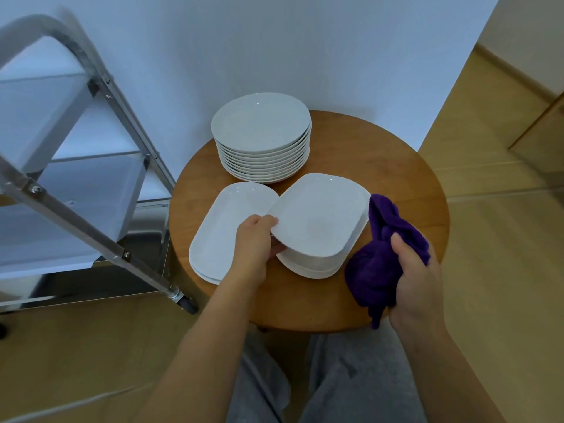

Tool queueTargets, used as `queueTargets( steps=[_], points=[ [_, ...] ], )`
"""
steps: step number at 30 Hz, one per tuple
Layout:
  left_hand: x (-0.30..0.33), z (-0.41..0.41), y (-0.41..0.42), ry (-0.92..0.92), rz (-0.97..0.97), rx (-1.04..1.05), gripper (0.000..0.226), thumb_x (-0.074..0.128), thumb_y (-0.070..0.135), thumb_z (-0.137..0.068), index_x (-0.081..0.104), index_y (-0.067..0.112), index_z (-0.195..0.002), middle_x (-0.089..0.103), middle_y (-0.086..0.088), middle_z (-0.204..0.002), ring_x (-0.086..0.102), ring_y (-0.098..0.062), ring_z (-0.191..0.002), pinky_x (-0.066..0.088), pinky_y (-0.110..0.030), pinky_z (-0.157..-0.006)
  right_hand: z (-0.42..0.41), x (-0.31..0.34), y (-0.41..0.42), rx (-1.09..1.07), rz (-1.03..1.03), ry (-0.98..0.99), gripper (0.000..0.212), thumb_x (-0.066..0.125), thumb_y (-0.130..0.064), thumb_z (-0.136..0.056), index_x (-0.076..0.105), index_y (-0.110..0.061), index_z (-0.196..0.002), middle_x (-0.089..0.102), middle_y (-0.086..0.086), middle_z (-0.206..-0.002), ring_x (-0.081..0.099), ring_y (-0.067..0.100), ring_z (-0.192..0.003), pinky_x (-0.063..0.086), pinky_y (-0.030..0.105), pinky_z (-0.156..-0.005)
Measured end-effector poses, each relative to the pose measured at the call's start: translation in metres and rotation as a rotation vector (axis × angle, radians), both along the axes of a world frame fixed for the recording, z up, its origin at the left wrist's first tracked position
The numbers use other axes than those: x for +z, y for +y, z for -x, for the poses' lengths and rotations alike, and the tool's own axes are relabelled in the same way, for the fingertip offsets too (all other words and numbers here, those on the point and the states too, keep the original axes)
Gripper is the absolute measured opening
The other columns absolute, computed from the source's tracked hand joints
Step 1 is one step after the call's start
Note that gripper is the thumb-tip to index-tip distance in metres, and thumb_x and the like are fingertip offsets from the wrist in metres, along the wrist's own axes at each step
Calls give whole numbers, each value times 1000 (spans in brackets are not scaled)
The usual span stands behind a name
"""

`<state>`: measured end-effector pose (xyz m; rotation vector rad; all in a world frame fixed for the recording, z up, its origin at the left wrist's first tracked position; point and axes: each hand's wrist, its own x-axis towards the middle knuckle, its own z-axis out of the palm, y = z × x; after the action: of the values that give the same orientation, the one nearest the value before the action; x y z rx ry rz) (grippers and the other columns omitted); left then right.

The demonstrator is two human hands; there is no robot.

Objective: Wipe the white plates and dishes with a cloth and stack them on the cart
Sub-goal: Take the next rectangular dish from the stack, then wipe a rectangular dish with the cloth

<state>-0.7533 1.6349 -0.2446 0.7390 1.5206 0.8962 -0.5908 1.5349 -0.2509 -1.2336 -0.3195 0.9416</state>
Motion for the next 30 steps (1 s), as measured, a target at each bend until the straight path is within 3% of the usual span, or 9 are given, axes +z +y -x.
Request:
queueTargets(
  steps=[3, 7, 10, 14, 16, 18, 21, 25, 30],
  points=[
    [4, -10, -4, -325, 132, 162, 6, 50, 13, -93, 53, 19, -92, 57, -1, -94, 57, -20, -88, 53, -32, -65, 1, 1, -6, 59, -49, -57, 30, 65, -29, -82, 59, -45, -106, 67, -12, -107, 64, 13, -100, 52, 31, -77],
    [6, -28, -8, -279, 158, 166, 14, 50, 35, -95, 52, 21, -94, 58, 3, -92, 56, -19, -90, 51, -35, -73, 12, 10, -8, 176, -74, -151, 51, 68, -44, -63, 45, -67, -103, 56, -23, -116, 59, 9, -105, 53, 31, -84],
    [8, -37, -8, -245, 172, 187, 23, 46, 43, -95, 47, 23, -107, 54, 0, -106, 53, -23, -104, 48, -41, -92, 20, 16, -3, 210, -88, -252, 54, 70, -43, -71, 40, -63, -110, 55, -32, -109, 57, 5, -105, 51, 23, -83],
    [13, -31, -18, -384, 223, 133, 36, 44, 44, -95, 50, 16, -116, 63, -5, -100, 60, -27, -99, 53, -40, -80, 25, 24, -4, 273, -147, -984, 51, 58, -35, -81, 46, -34, -130, 44, -8, -141, 39, 7, -128, 34, 12, -100],
    [16, -25, -26, -526, 247, 78, 40, 47, 46, -92, 55, 12, -111, 70, -9, -87, 65, -27, -83, 57, -37, -62, 30, 26, -6, 527, -94, -1237, 53, 51, -46, -85, 37, -40, -135, 28, -9, -152, 17, 6, -139, 18, 26, -112],
    [20, -19, -35, -471, 303, 86, 32, 53, 50, -87, 55, 18, -91, 66, -6, -80, 60, -23, -72, 52, -34, -47, 35, 20, -7, 830, -12, -1403, 58, 40, -55, -90, 21, -44, -144, 10, -16, -156, -1, 4, -143, -1, 30, -115],
    [21, -14, -49, -450, 286, 139, 24, 54, 47, -88, 52, 24, -83, 58, -1, -84, 55, -20, -75, 48, -34, -53, 40, 17, -2, 1023, 33, -1427, 61, 31, -55, -95, 2, -43, -147, -3, -18, -157, -11, 5, -143, -13, 27, -109],
    [12, -10, -74, -617, 209, 201, 16, 52, 34, -92, 62, 24, -85, 72, -2, -70, 61, -21, -81, 54, -32, -47, 46, 21, 11, 1084, -18, -1454, 58, 36, -42, -98, 7, -38, -148, 2, -15, -158, -8, 6, -144, -14, 26, -109],
    [20, -6, -82, -584, 197, 201, 38, 41, 60, -89, 61, 28, -85, 70, -1, -79, 58, -23, -82, 52, -37, -53, 47, 23, 22, 1038, -92, -1576, 61, 40, -49, -95, 12, -38, -148, 8, -7, -159, -2, 13, -145, -7, 30, -110]
  ],
)
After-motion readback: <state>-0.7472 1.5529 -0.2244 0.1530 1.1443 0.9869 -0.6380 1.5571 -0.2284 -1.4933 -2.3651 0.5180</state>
